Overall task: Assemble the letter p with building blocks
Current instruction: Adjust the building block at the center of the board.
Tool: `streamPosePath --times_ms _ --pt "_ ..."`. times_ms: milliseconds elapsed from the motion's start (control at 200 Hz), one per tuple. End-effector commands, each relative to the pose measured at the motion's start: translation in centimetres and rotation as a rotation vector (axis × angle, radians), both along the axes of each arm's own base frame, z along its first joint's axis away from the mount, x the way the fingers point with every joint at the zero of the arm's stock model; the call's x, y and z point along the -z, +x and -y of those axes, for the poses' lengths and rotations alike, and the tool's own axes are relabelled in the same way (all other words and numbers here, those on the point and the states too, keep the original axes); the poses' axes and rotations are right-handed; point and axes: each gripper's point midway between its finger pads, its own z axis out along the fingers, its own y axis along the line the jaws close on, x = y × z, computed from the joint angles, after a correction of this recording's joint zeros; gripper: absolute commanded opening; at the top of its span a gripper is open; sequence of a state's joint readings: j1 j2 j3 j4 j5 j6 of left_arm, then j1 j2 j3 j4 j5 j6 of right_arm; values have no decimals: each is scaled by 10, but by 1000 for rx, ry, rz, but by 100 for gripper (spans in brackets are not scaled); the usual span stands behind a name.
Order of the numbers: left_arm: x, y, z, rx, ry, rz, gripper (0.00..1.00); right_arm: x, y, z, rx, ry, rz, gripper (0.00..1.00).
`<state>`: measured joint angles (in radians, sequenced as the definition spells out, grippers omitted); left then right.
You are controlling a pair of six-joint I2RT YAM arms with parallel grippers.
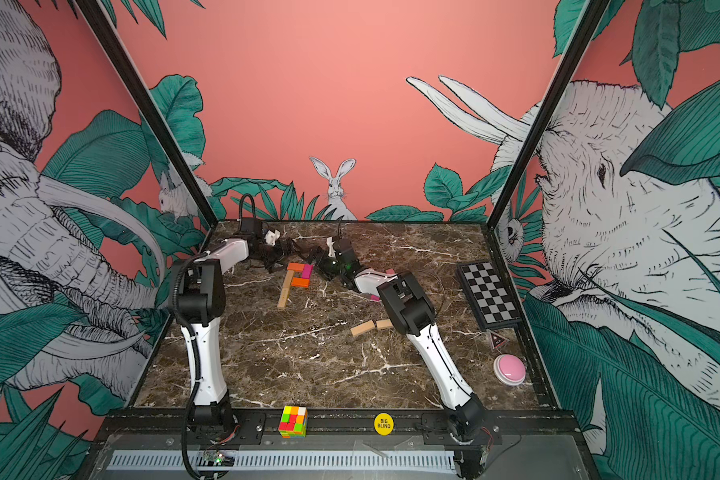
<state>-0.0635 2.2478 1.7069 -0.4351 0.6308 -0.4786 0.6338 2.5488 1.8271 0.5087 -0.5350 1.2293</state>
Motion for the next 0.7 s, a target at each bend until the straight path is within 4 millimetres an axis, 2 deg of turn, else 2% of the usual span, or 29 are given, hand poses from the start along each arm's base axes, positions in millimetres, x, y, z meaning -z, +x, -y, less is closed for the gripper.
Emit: streamPosePath --times_ms 0,695 --pt "18 -19 22 63 -1 -71 99 30 -3 7 16 -41 -37 98" --pt "21 -25 32 85 -6 -81 99 32 -2 8 27 -19 -50 98"
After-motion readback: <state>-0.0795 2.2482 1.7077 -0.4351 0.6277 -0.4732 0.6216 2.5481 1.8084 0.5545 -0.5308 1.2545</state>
